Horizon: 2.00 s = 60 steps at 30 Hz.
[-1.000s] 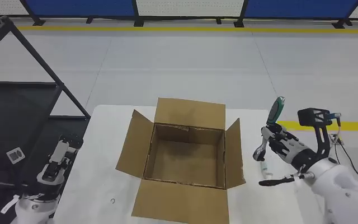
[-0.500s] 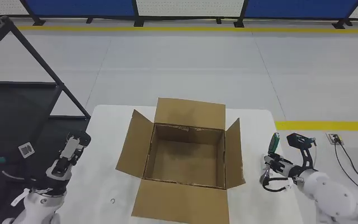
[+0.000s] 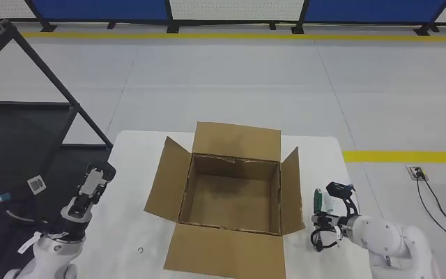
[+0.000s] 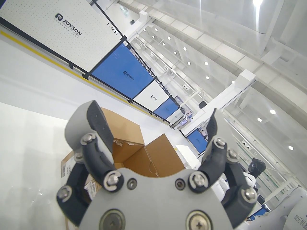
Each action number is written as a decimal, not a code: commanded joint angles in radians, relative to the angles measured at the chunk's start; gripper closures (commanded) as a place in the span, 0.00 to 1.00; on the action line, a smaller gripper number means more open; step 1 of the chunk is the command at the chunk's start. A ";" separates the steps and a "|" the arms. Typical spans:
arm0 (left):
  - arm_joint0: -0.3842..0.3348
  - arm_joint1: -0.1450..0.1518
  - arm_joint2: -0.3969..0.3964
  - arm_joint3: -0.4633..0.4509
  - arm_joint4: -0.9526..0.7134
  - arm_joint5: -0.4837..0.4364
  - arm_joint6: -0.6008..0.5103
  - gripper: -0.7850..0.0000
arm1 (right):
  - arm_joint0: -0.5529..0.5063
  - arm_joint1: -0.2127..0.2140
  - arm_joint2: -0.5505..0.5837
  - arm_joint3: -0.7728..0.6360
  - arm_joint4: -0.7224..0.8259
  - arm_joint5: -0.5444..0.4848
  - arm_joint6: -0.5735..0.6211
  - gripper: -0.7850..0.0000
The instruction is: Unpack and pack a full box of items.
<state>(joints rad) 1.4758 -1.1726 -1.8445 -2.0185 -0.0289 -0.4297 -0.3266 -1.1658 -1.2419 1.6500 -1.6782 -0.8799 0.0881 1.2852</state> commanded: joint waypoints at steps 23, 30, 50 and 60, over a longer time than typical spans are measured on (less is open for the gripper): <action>0.015 0.002 -0.051 -0.013 -0.018 0.000 0.061 0.00 | 0.001 0.024 0.007 -0.035 0.073 0.013 -0.089 0.62; 0.020 0.006 -0.125 0.023 -0.007 0.016 0.071 0.00 | -0.128 0.026 0.114 -0.282 0.255 -0.055 -0.273 0.33; 0.103 0.017 -0.156 0.132 0.103 0.013 -0.076 0.00 | -0.183 0.034 0.086 -0.405 0.530 -0.313 -0.419 0.00; 0.102 0.017 -0.144 0.113 0.092 0.019 -0.073 0.00 | -0.198 0.035 0.076 -0.394 0.571 -0.315 -0.445 0.00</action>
<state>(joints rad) 1.5762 -1.1560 -1.9905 -1.8999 0.0591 -0.4104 -0.3951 -1.3597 -1.2079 1.7289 -2.0760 -0.3226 -0.2255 0.8421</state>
